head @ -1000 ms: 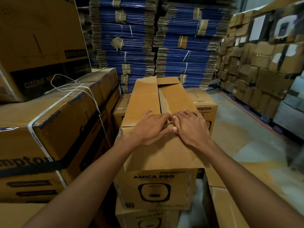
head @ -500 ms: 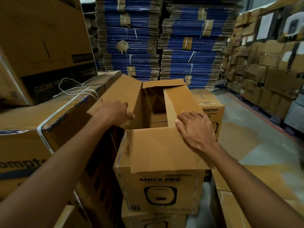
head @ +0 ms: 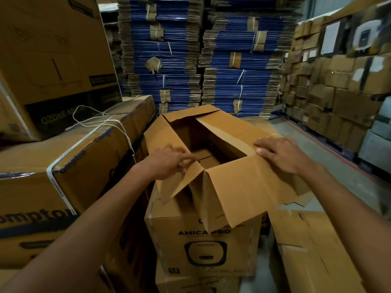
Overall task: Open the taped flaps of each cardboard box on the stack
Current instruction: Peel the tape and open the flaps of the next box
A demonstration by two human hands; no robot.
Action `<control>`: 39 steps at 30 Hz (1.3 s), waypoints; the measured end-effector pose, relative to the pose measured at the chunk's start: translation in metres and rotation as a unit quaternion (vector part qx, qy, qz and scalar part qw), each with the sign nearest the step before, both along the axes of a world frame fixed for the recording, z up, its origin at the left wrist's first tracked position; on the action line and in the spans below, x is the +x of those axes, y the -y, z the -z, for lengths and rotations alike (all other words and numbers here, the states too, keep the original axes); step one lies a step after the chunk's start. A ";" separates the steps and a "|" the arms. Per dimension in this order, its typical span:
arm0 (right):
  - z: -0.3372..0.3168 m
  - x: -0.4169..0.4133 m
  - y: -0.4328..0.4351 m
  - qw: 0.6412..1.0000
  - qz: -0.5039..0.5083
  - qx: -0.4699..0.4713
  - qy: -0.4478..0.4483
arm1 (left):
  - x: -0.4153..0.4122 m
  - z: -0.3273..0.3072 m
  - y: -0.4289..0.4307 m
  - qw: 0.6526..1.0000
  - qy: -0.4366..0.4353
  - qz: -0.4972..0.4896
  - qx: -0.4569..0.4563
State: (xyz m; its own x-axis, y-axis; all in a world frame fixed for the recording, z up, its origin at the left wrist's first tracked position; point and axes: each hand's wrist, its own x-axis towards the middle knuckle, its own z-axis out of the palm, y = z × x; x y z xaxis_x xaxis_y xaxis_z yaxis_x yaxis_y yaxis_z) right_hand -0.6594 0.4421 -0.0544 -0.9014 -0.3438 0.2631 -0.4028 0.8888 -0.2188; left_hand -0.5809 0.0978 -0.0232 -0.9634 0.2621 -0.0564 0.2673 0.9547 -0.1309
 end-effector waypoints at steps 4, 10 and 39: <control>-0.013 0.043 0.057 0.999 -0.023 -0.048 0.000 | -0.018 0.020 -0.010 0.996 -0.086 0.035 0.005; 0.001 0.080 0.122 0.999 -0.033 0.022 0.012 | -0.030 0.037 -0.040 0.989 -0.081 0.050 0.114; 0.034 0.034 0.087 0.995 0.018 0.014 -0.095 | -0.023 0.040 -0.073 0.986 -0.120 -0.029 0.109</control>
